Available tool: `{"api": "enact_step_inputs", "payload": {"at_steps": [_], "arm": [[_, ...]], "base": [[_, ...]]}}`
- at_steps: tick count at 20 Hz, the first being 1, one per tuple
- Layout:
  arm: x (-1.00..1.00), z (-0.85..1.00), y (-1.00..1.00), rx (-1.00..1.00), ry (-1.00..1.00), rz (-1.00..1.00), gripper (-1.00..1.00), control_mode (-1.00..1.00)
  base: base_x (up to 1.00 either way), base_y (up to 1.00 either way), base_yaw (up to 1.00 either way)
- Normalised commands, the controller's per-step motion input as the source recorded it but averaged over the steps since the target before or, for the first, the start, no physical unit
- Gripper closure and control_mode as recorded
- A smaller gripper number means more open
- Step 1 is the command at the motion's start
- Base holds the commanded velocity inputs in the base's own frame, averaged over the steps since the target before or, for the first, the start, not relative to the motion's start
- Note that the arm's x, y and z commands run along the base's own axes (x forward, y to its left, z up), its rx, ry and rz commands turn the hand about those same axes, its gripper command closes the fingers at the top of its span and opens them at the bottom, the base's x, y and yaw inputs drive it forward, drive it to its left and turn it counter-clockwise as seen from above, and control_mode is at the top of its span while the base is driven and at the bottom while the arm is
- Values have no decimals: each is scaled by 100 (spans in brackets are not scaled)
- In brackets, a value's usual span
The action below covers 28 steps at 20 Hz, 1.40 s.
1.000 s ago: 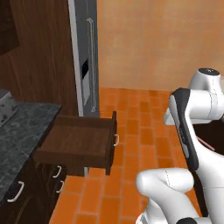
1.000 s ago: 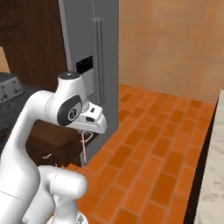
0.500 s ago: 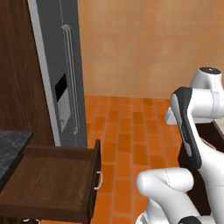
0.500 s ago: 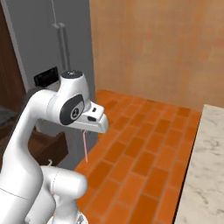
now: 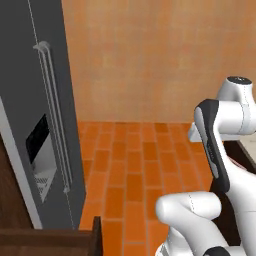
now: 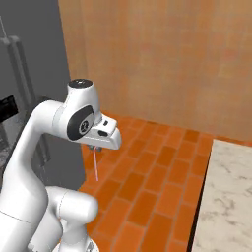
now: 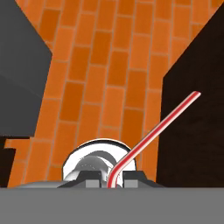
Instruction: Take a straw from the drawer in front and place it inside the glass cup on the dining counter.
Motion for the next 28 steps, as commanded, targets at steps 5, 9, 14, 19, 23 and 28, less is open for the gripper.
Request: {"api": "enact_step_inputs", "payload": {"at_steps": [5, 9, 14, 19, 23, 28], "arm": [[0, 0, 0, 0, 0, 0, 100, 100], [0, 0, 0, 0, 0, 0, 100, 100], [0, 0, 0, 0, 0, 0, 100, 100], [0, 0, 0, 0, 0, 0, 100, 100], [0, 0, 0, 0, 0, 0, 100, 100], [0, 0, 0, 0, 0, 0, 100, 100]], "base": [[100, 0, -12], [100, 0, -14], [100, 0, -15], [100, 0, -19], [100, 9, -30], [95, 24, -52]]}}
